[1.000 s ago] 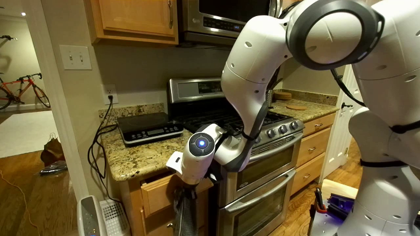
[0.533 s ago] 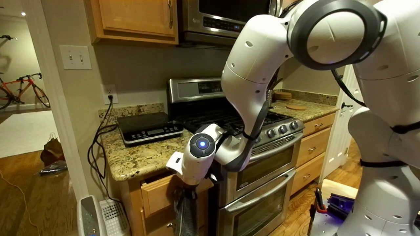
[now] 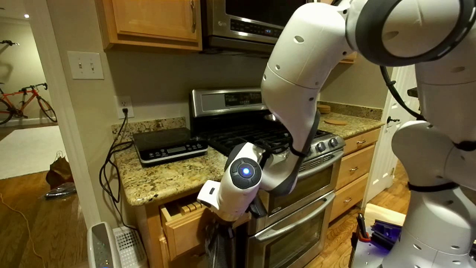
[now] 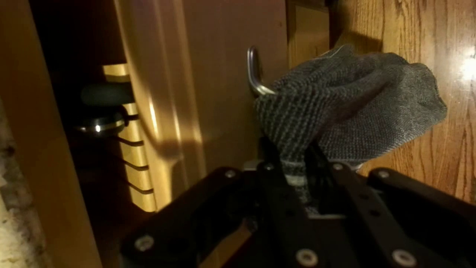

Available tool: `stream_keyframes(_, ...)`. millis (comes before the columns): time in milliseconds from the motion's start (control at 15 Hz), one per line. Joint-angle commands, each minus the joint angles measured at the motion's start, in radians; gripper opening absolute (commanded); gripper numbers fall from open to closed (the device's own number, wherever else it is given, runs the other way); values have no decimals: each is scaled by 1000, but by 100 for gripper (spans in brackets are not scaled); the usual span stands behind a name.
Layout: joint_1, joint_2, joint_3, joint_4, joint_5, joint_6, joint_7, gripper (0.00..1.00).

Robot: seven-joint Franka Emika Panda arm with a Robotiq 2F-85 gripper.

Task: Open the top drawer.

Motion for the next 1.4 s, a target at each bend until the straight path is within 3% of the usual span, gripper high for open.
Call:
stream_keyframes(0, 79, -92, -11, -105, -88, -3, 89, 9)
stream_keyframes(333, 117, -150, -5, -175, -131, -19, 130, 9)
stream_keyframes(400, 122, -158, -5, -185, -133, -20, 130, 18)
stream_keyframes(467, 126, -164, -4, -193, -133, -19, 127, 45)
stream_keyframes(600, 135, -182, -4, -206, -139, -16, 123, 52)
stream_keyframes(1067, 171, -251, -11, -246, -135, -4, 84, 97)
stream_keyframes(1333, 182, -356, -21, -284, -122, 0, 20, 100)
